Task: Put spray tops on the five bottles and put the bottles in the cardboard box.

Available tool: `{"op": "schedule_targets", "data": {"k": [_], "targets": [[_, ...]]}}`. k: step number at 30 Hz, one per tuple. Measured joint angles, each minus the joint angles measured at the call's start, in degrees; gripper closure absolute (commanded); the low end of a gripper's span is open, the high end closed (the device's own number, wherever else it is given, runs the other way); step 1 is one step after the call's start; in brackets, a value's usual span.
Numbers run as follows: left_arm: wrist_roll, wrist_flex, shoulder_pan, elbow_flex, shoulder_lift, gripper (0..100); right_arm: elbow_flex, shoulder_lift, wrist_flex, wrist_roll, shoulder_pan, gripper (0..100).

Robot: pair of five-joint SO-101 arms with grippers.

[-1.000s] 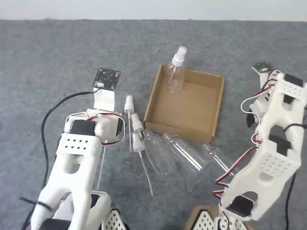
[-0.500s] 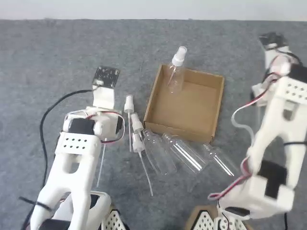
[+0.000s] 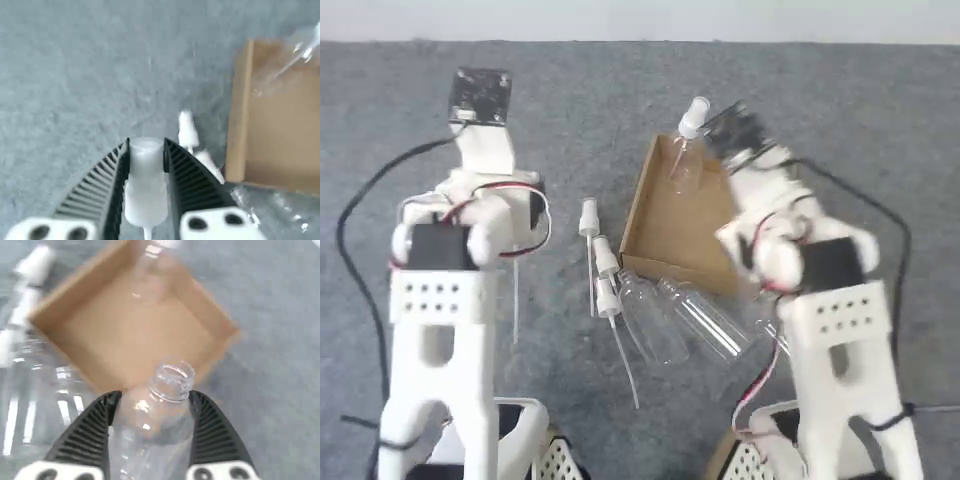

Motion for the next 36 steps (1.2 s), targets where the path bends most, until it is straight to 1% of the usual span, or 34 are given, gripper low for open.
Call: {"op": "schedule_targets", "data": {"k": [3,9,12,14,16,23,28,31,36], "targets": [[0.7,0.8,0.2,-1.1,-4.9,99,4.2,-1.6,-3.4,-1.7,-6.3,99.3],[1.8,1.1,-0.3,-1.3,-19.2,99,10.8,-1.8,-10.8,-4.4,-17.4,99.3],[1.8,1.1,-0.4,-1.4,-25.2,99,14.4,-1.8,-14.5,-4.7,-21.4,99.3],[2.0,1.0,-0.4,-2.4,-27.9,99,17.1,-1.8,-17.2,-4.7,-22.9,99.3],[3.8,0.0,-0.4,-3.6,-29.8,99,19.5,-1.8,-20.0,-4.7,-24.3,99.2],[10.4,-1.5,-0.2,-7.6,-30.1,99,23.9,-2.3,-27.0,-4.7,-27.7,99.1],[14.4,-5.0,-0.1,-7.6,-30.1,99,24.2,-2.3,-34.5,-4.7,-29.5,99.3],[16.4,-7.6,-0.1,-7.6,-30.1,99,27.1,-2.3,-39.4,-4.7,-31.5,99.3],[17.6,-11.1,-0.2,-7.6,-30.1,99,31.9,-3.1,-46.6,-4.7,-34.9,99.3]]}}
